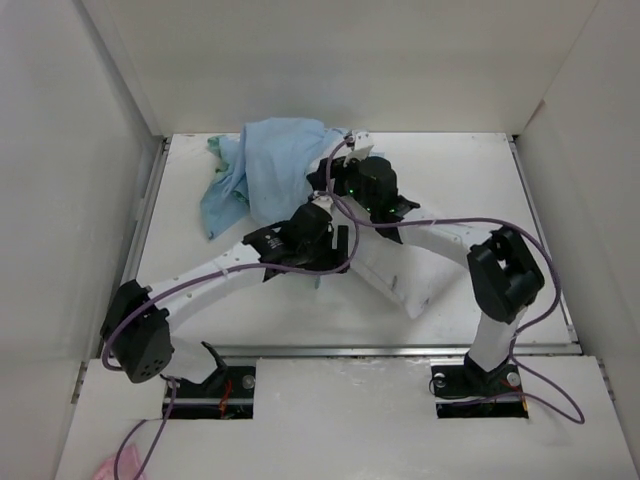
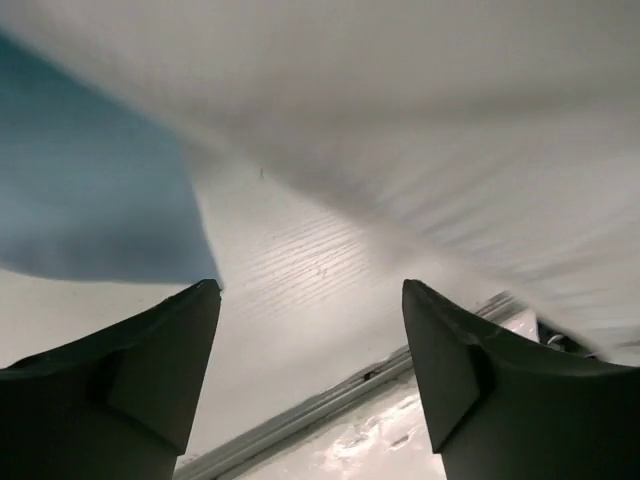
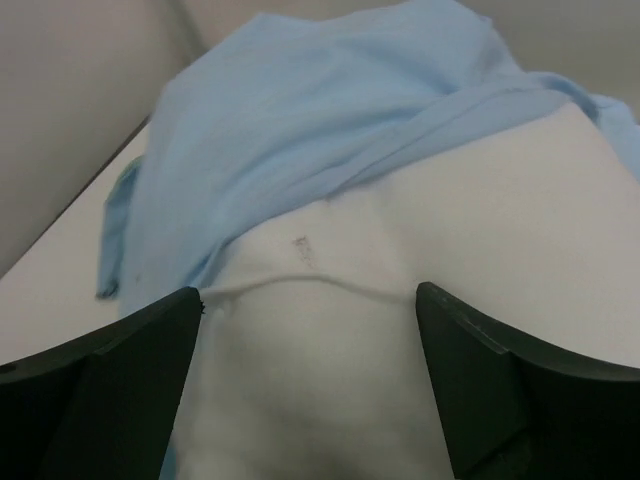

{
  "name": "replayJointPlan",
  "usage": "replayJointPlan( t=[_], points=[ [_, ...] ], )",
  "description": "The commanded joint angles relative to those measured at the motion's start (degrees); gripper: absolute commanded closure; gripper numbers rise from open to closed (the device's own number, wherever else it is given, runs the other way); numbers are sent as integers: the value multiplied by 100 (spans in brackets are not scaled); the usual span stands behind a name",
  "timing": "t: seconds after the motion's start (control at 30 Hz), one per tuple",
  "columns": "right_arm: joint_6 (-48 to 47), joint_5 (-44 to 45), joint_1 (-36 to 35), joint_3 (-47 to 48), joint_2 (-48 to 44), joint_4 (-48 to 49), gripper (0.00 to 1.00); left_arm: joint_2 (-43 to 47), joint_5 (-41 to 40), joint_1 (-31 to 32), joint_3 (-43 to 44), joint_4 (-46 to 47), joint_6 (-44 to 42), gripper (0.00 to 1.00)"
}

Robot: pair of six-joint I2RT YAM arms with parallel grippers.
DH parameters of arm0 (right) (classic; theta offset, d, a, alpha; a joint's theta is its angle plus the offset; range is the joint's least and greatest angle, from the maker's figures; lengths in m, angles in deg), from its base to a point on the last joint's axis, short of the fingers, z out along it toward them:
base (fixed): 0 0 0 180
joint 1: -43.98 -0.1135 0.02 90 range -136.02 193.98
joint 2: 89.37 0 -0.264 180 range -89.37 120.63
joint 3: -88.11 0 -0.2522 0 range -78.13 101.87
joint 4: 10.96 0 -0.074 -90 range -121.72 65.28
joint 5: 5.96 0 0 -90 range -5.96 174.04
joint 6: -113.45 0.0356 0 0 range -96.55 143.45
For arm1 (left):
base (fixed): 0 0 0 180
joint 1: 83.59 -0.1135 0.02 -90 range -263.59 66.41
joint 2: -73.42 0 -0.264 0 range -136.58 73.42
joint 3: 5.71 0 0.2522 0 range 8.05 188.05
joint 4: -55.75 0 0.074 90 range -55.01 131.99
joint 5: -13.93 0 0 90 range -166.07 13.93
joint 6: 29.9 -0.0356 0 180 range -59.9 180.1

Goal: Put the pillow into the pillowcase

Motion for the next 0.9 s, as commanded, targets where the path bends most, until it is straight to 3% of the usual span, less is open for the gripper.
replayJointPlan(
  t=[0.0,0.07,0.2,0.33,0.5,0.67,0.8,0.87],
  points=[
    [46,-1731,209,-227,-903,-336,1,96,-749,110,1010,-836,-66,27],
    [-156,-2365,438,-53,-1482,-1229,0,244,-1241,-118,1422,-969,-127,0],
    [-218,-2069,982,509,-1802,-2595,0,455,-1560,-566,1591,-784,-66,0],
    [-157,-1830,1712,1195,-1153,-3668,0,246,-1324,-1093,1662,-477,48,0],
    [-95,-1654,2125,1109,-406,-3881,0,-1054,-1104,-1797,2075,-538,224,0],
    [-148,-2716,2065,258,-254,-3750,2,-2162,-665,-2157,2969,-310,57,0],
    [-148,-3043,1451,-771,-948,-3626,2,-2909,-594,-2237,3998,-546,-249,0],
    [-218,-3236,758,-1157,-1256,-3573,2,-3095,-541,-2237,4324,-609,-364,0]
  ],
)
